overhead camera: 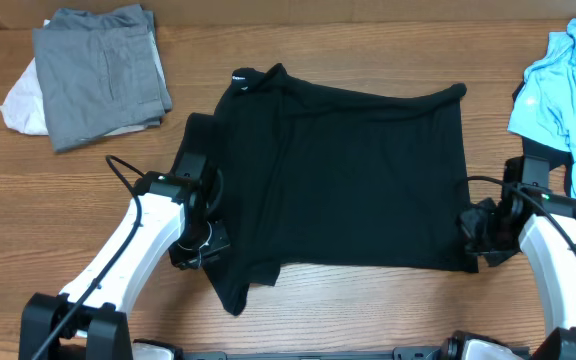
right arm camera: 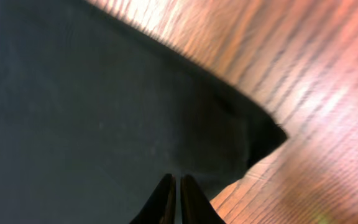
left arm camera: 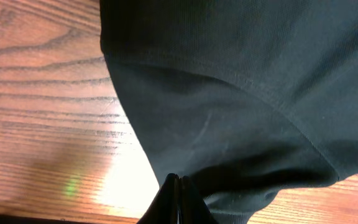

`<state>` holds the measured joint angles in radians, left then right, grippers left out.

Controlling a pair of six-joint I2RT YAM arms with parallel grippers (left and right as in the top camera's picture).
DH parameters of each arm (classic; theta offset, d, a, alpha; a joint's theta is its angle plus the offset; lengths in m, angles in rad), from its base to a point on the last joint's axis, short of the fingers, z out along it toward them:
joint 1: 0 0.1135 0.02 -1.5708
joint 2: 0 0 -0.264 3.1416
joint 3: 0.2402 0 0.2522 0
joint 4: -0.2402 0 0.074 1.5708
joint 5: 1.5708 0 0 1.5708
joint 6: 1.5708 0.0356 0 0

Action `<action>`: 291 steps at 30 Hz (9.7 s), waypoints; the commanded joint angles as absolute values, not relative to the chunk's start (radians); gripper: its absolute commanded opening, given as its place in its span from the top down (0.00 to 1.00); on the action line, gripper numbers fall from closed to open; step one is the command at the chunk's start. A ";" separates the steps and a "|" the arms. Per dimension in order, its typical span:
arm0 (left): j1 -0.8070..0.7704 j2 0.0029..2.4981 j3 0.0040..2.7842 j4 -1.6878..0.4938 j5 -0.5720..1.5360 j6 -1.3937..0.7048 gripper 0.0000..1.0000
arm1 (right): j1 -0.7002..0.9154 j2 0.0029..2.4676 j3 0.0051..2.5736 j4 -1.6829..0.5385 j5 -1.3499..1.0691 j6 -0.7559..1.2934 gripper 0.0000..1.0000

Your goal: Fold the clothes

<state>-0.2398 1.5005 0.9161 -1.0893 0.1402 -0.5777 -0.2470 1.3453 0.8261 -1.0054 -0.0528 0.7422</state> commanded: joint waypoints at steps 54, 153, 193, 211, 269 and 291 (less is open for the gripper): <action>-0.215 1.816 0.911 -1.184 0.070 -0.638 0.96 | -0.295 1.571 0.714 -0.970 -0.001 0.951 0.96; -0.025 1.704 0.913 -1.011 -0.089 -0.627 0.96 | -0.099 1.662 0.862 -1.109 0.150 1.140 0.96; -0.109 2.076 1.585 -0.739 0.175 -0.369 0.96 | -0.096 2.106 1.571 -0.752 -0.202 0.529 0.96; -0.061 2.216 1.585 -0.758 -0.009 -0.369 0.96 | -0.096 2.248 1.571 -0.802 -0.035 0.555 0.96; -0.123 2.362 2.065 -0.930 0.147 -0.580 0.12 | -0.078 2.108 1.721 -1.095 -0.148 0.496 0.04; -0.091 2.362 2.065 -0.863 0.377 -0.985 0.19 | -0.078 2.108 1.573 -1.001 -0.152 0.496 0.04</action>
<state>-0.0788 2.3699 2.0521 -0.8566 0.3599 -0.9112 -0.0826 2.1334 1.5803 -1.0080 -0.1497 0.4999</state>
